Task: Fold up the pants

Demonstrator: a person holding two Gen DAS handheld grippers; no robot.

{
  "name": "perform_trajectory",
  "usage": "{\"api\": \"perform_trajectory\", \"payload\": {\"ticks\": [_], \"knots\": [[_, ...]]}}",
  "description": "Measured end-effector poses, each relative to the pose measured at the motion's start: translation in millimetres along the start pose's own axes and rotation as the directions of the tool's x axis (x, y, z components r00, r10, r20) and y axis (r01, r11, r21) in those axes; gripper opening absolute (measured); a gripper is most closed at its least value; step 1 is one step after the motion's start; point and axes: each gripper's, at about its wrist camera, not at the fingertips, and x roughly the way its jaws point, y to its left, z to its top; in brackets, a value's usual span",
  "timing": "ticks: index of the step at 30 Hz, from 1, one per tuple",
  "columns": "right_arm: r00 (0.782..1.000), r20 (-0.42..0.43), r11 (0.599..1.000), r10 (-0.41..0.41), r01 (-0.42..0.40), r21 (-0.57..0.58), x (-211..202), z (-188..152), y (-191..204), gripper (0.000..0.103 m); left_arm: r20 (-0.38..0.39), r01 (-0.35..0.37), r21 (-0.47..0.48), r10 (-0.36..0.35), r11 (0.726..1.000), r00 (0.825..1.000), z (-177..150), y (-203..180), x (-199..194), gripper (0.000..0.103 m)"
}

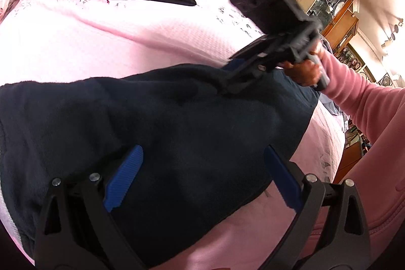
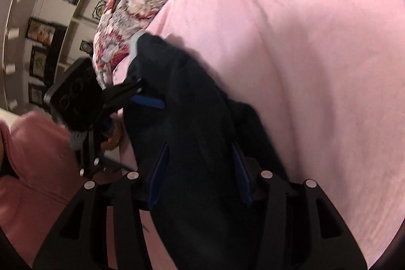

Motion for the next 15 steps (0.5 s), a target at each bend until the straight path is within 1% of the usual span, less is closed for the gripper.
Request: {"api": "perform_trajectory", "payload": {"ticks": [1, 2, 3, 4, 5, 7, 8, 9, 10, 11, 12, 13, 15], "knots": [[0.999, -0.004, 0.999, 0.051, -0.051, 0.016, 3.2, 5.3, -3.9, 0.060, 0.000, 0.000, 0.000, 0.000, 1.000, 1.000, -0.1, 0.0, -0.1, 0.098], [0.996, -0.007, 0.996, 0.093, -0.093, 0.017, 5.3, 8.9, -3.9, 0.064, 0.001, 0.001, 0.000, -0.001, 1.000, 1.000, -0.1, 0.0, -0.3, 0.098], [0.992, -0.009, 0.992, 0.128, -0.128, 0.008, 7.4, 11.7, -2.7, 0.071, 0.001, 0.001, -0.001, -0.001, 1.000, 1.000, -0.2, 0.3, -0.5, 0.098], [0.988, -0.007, 0.988, 0.154, -0.154, -0.006, 10.3, 14.4, -0.3, 0.071, 0.001, 0.001, -0.002, -0.001, 1.000, 1.000, -0.1, 0.4, -0.5, 0.098], [0.987, 0.003, 0.987, 0.162, -0.162, -0.012, 12.0, 16.4, 0.5, 0.071, 0.001, 0.001, -0.003, -0.001, 1.000, 1.000, 0.0, 0.4, -0.4, 0.098], [0.983, 0.061, 0.985, 0.175, -0.175, -0.005, 8.9, 18.7, -1.8, 0.069, 0.002, 0.002, -0.002, -0.002, 1.000, 1.000, 0.1, 0.5, -0.4, 0.098], [0.982, 0.105, 0.987, 0.160, -0.161, -0.003, 4.1, 19.0, -3.9, 0.066, 0.001, 0.002, -0.003, -0.002, 1.000, 1.000, 0.1, 0.5, -0.4, 0.098], [0.978, 0.166, 0.992, 0.128, -0.130, 0.002, -4.1, 18.5, -7.6, 0.057, 0.001, 0.002, -0.003, -0.002, 1.000, 1.000, 0.1, 0.5, -0.4, 0.098], [0.966, 0.246, 0.996, 0.076, -0.084, 0.020, -16.0, 17.5, -15.0, 0.048, 0.001, 0.002, -0.003, -0.002, 1.000, 1.000, 0.1, 0.5, -0.4, 0.098], [0.952, 0.303, 0.998, 0.033, -0.048, 0.042, -25.2, 17.1, -21.6, 0.047, 0.001, 0.002, -0.003, -0.002, 1.000, 1.000, 0.2, 0.3, -0.3, 0.098], [0.941, 0.339, 0.997, -0.005, -0.022, 0.077, -34.0, 16.6, -30.2, 0.046, 0.001, 0.002, -0.002, -0.002, 1.000, 1.000, 0.3, 1.1, -0.4, 0.098], [0.936, 0.352, 0.995, -0.014, -0.021, 0.097, -38.5, 15.1, -36.0, 0.045, 0.001, 0.002, -0.001, -0.002, 1.000, 1.000, 0.2, 1.0, -0.4, 0.098], [0.933, 0.360, 0.996, 0.013, -0.044, 0.078, -41.1, 11.9, -30.9, 0.045, 0.002, 0.001, 0.000, -0.001, 1.000, 1.000, 0.7, 1.7, -0.5, 0.098]]}}
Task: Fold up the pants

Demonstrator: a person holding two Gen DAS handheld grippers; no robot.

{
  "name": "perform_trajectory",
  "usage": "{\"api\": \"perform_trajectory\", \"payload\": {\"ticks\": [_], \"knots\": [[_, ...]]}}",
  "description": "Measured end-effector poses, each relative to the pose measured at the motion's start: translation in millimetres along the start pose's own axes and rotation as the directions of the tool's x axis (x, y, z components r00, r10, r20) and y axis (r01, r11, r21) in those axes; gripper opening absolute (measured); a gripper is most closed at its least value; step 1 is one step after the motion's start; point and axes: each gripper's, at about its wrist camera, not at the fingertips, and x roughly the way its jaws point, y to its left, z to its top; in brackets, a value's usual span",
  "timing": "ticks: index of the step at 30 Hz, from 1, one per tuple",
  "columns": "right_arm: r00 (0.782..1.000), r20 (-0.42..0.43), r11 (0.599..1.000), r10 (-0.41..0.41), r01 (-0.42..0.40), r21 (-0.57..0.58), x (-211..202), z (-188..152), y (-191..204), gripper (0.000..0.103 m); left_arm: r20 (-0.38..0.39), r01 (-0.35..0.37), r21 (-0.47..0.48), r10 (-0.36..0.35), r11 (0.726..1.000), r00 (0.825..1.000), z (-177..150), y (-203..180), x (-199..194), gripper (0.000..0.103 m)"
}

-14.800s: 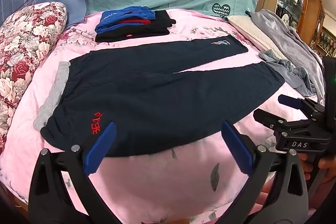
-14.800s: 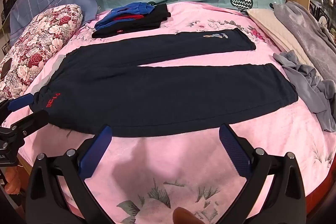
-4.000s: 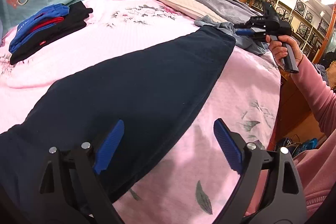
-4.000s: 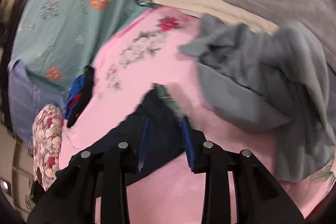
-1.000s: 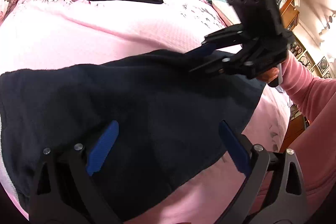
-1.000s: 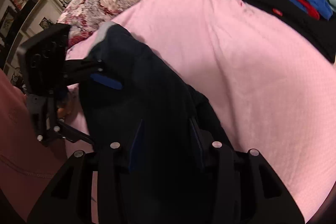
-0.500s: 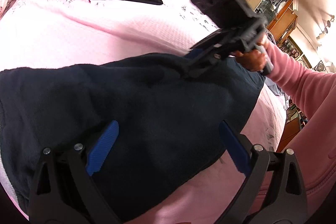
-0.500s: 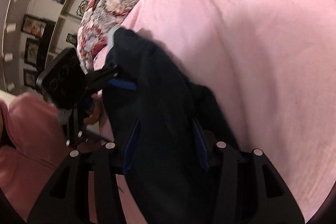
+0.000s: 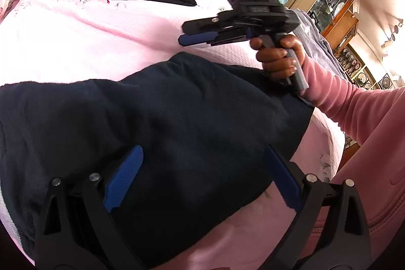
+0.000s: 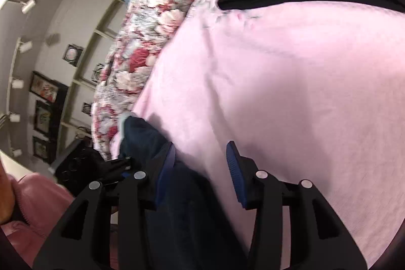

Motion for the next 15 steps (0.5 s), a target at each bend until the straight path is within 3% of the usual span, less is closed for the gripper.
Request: {"api": "perform_trajectory", "payload": {"ticks": [4, 7, 11, 13, 15], "knots": [[0.999, -0.044, 0.999, -0.029, 0.027, -0.046, 0.9, -9.9, 25.3, 0.045, 0.002, -0.004, 0.003, 0.004, 1.000, 1.000, 0.0, -0.4, 0.1, 0.098], [0.983, -0.093, 0.986, -0.156, 0.148, -0.079, 11.8, -16.9, 30.7, 0.045, 0.002, -0.009, 0.007, 0.009, 1.000, 1.000, 0.5, -0.7, 0.8, 0.098], [0.970, -0.141, 0.975, -0.196, 0.178, -0.132, 25.0, -30.8, 38.1, 0.041, 0.005, -0.011, 0.008, 0.011, 1.000, 1.000, 0.8, -1.1, 0.8, 0.098], [0.960, -0.112, 0.947, -0.258, 0.228, -0.226, 25.5, -36.2, 52.9, 0.026, 0.005, -0.016, 0.012, 0.016, 1.000, 1.000, -0.1, -2.6, 0.7, 0.098], [0.937, -0.058, 0.888, -0.345, 0.306, -0.344, 29.7, -43.5, 69.6, 0.023, 0.005, -0.015, 0.011, 0.015, 1.000, 1.000, -0.2, -2.0, 0.8, 0.098]]}}
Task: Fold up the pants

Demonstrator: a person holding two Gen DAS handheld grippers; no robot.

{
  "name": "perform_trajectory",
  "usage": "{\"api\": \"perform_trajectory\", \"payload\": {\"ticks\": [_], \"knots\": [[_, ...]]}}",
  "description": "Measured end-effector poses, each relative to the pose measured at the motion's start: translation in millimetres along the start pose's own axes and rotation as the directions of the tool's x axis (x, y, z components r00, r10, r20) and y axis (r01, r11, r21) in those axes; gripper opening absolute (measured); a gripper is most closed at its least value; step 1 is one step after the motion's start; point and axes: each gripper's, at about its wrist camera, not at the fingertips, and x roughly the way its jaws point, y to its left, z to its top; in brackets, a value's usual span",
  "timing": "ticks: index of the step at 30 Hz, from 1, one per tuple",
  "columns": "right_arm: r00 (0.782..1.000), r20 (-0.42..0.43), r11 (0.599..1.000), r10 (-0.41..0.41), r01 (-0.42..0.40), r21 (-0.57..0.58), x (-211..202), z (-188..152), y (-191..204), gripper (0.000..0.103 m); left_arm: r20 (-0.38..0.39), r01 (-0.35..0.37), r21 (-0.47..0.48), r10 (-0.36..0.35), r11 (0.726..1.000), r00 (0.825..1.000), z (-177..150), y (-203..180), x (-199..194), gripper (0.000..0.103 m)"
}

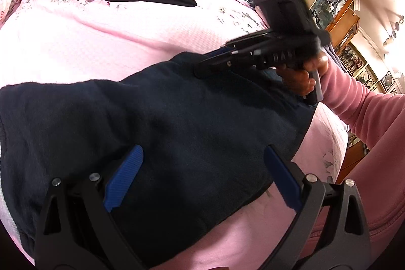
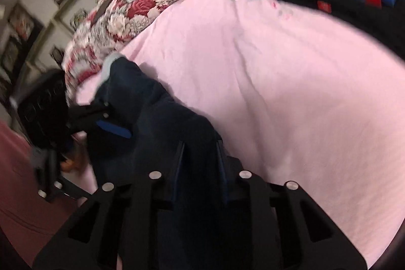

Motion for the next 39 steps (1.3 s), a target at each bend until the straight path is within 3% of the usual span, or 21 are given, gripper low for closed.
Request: {"api": "perform_trajectory", "payload": {"ticks": [2, 3, 4, 7, 9, 11, 12, 13, 16, 18, 19, 21, 24, 26, 30, 32, 33, 34, 36, 38, 39], "knots": [[0.995, 0.032, 0.983, -0.099, 0.102, -0.151, 1.1, -1.7, 25.6, 0.022, 0.000, 0.003, -0.002, -0.003, 1.000, 1.000, 0.3, 0.5, 0.0, 0.098], [0.993, 0.037, 0.973, -0.116, 0.121, -0.199, 0.9, -3.4, 33.6, 0.022, 0.000, 0.003, -0.002, -0.003, 1.000, 1.000, 0.4, 0.8, 0.2, 0.098], [0.996, 0.009, 0.973, -0.084, 0.084, -0.213, -0.2, -6.8, 35.0, 0.023, -0.001, 0.004, -0.002, -0.004, 1.000, 1.000, 0.5, 1.4, 0.2, 0.098], [0.997, -0.075, 0.993, -0.011, 0.002, -0.116, 7.4, -4.6, 16.3, 0.027, -0.001, 0.008, -0.004, -0.008, 1.000, 1.000, 0.4, 2.3, 0.0, 0.098], [0.993, -0.115, 0.999, -0.005, 0.001, -0.032, 11.2, -4.7, -1.1, 0.032, -0.001, 0.011, -0.006, -0.011, 1.000, 1.000, 0.6, 3.0, 0.0, 0.098], [0.987, -0.125, 0.993, 0.100, -0.092, 0.068, 11.3, -5.0, -19.4, 0.041, -0.001, 0.013, -0.008, -0.013, 1.000, 1.000, 0.2, 3.7, -0.2, 0.098], [0.977, -0.124, 0.981, 0.171, -0.157, 0.116, 12.2, -4.1, -26.6, 0.049, 0.000, 0.015, -0.009, -0.015, 1.000, 1.000, -0.5, 3.8, -1.1, 0.098], [0.954, -0.119, 0.952, 0.277, -0.254, 0.173, 14.9, -3.0, -33.7, 0.049, 0.000, 0.016, -0.010, -0.016, 1.000, 1.000, -0.5, 3.9, -1.2, 0.098], [0.855, -0.090, 0.838, 0.511, -0.473, 0.271, 28.8, -0.5, -43.3, 0.052, -0.001, 0.015, -0.008, -0.015, 1.000, 1.000, -1.2, 3.1, -1.6, 0.098], [0.836, -0.070, 0.812, 0.544, -0.504, 0.296, 39.1, 2.9, -45.3, 0.050, -0.002, 0.014, -0.009, -0.014, 1.000, 1.000, -1.5, 3.3, -1.6, 0.098], [0.840, -0.045, 0.811, 0.541, -0.506, 0.295, 40.0, 5.9, -46.2, 0.050, -0.001, 0.014, -0.009, -0.014, 1.000, 1.000, -1.6, 2.9, -2.0, 0.098], [0.894, 0.021, 0.858, 0.447, -0.436, 0.271, 30.8, 13.4, -52.9, 0.044, 0.001, 0.010, -0.007, -0.010, 1.000, 1.000, -2.4, 1.6, -2.3, 0.098], [0.908, 0.117, 0.850, 0.402, -0.418, 0.321, 23.2, 9.2, -80.9, 0.015, 0.000, 0.009, -0.008, -0.009, 1.000, 1.000, -1.2, 1.5, -1.8, 0.098], [0.927, 0.101, 0.869, 0.361, -0.374, 0.325, 31.5, 2.0, -85.6, 0.009, -0.003, 0.011, -0.011, -0.011, 1.000, 1.000, -0.8, 1.9, -1.7, 0.098], [0.940, 0.097, 0.892, 0.327, -0.340, 0.296, 26.6, 3.2, -83.9, 0.010, 0.016, 0.016, -0.014, -0.016, 1.000, 1.000, 1.9, 2.3, -11.3, 0.098], [0.950, 0.081, 0.905, 0.303, -0.313, 0.286, 19.9, 1.7, -81.8, 0.013, 0.069, 0.010, -0.018, -0.009, 1.000, 0.998, 5.1, 6.9, -29.5, 0.098], [0.954, 0.086, 0.912, 0.287, -0.300, 0.281, 11.5, -0.6, -80.5, 0.018, 0.092, -0.010, -0.029, 0.013, 1.000, 0.996, 6.9, 12.1, -36.5, 0.098], [0.968, 0.105, 0.929, 0.228, -0.249, 0.274, -2.3, -4.6, -78.3, 0.035, 0.110, -0.039, -0.046, 0.044, 0.998, 0.993, 8.0, 17.9, -43.1, 0.098], [0.978, 0.166, 0.941, 0.130, -0.174, 0.289, -27.0, -12.1, -80.2, 0.038, 0.096, -0.119, -0.076, 0.126, 0.990, 0.987, 5.9, 31.7, -43.6, 0.098], [0.967, 0.228, 0.925, 0.113, -0.186, 0.330, -51.7, -27.2, -82.6, 0.038, 0.026, -0.222, -0.099, 0.225, 0.970, 0.974, 1.7, 45.8, -30.1, 0.098], [0.965, 0.244, 0.926, 0.093, -0.174, 0.336, -60.6, -34.1, -79.2, 0.038, 0.030, -0.240, -0.076, 0.243, 0.968, 0.970, -1.3, 43.2, -27.0, 0.098]]}}
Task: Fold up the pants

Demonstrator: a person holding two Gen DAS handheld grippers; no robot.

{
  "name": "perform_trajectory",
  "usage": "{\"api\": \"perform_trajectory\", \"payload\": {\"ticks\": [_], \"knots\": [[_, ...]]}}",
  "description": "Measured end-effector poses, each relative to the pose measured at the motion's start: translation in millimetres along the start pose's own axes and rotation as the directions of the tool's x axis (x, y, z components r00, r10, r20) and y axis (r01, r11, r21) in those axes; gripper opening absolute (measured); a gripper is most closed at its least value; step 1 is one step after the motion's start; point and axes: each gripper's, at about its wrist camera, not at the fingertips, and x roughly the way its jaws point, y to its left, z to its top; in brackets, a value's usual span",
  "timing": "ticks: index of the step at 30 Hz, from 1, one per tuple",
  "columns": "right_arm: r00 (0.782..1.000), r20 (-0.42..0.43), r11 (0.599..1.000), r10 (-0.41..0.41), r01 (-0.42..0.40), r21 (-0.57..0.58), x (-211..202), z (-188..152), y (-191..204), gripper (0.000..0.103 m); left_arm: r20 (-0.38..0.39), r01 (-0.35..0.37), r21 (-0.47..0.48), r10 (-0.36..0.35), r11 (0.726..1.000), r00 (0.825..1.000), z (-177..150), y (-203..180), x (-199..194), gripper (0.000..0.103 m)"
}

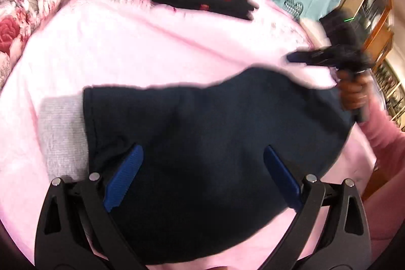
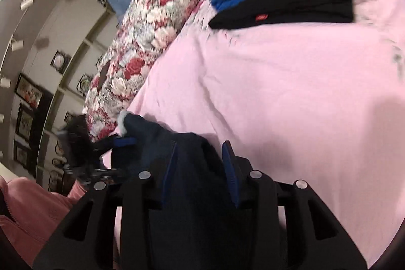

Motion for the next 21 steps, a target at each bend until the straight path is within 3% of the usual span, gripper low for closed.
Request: {"api": "perform_trajectory", "payload": {"ticks": [4, 6, 8, 9, 11, 12, 14, 15, 17, 18, 21], "knots": [[0.985, 0.057, 0.986, -0.164, 0.166, -0.020, -35.9, -46.0, 17.1, 0.043, 0.006, -0.096, 0.070, 0.096, 0.993, 0.995, 0.9, -23.7, -2.0, 0.098], [0.959, 0.096, 0.964, -0.266, 0.267, 0.003, -61.0, -69.9, 17.2, 0.045, 0.011, -0.060, 0.075, 0.059, 0.995, 0.998, 1.4, -32.9, -5.5, 0.098], [0.908, 0.165, 0.923, -0.385, 0.378, 0.074, -101.7, -95.6, 10.6, 0.046, 0.018, -0.047, 0.086, 0.045, 0.995, 0.999, 1.5, -39.9, -6.2, 0.098], [0.872, 0.206, 0.896, -0.443, 0.427, 0.121, -119.9, -105.5, 9.1, 0.049, 0.012, -0.056, 0.090, 0.055, 0.994, 0.998, 1.0, -43.4, -1.7, 0.098], [0.747, 0.296, 0.802, -0.596, 0.529, 0.279, -181.8, -135.5, -4.6, 0.051, -0.007, -0.067, 0.076, 0.068, 0.995, 0.998, -1.1, -47.4, 8.8, 0.098], [0.682, 0.318, 0.748, -0.658, 0.546, 0.377, -212.6, -153.6, -13.3, 0.051, -0.002, -0.074, 0.067, 0.074, 0.995, 0.997, -3.8, -47.0, 12.9, 0.098], [0.578, 0.310, 0.639, -0.755, 0.543, 0.544, -257.5, -186.0, -29.2, 0.051, 0.000, -0.074, 0.065, 0.075, 0.995, 0.997, -5.5, -47.2, 12.7, 0.098], [0.540, 0.287, 0.582, -0.791, 0.520, 0.625, -275.6, -203.6, -39.8, 0.052, 0.009, -0.064, 0.051, 0.063, 0.997, 0.998, -4.8, -45.2, 11.3, 0.098], [0.515, 0.237, 0.510, -0.824, 0.489, 0.708, -291.6, -226.5, -57.3, 0.052, 0.006, -0.053, 0.039, 0.052, 0.998, 0.999, -5.3, -42.8, 11.7, 0.099], [0.520, 0.216, 0.488, -0.826, 0.469, 0.736, -294.9, -236.0, -66.9, 0.052, 0.006, -0.055, 0.045, 0.055, 0.997, 0.998, -5.4, -43.7, 11.8, 0.099], [0.597, 0.198, 0.506, -0.777, 0.406, 0.761, -277.8, -247.2, -84.3, 0.052, 0.001, -0.066, 0.063, 0.066, 0.996, 0.998, -7.3, -46.9, 12.8, 0.099]]}}
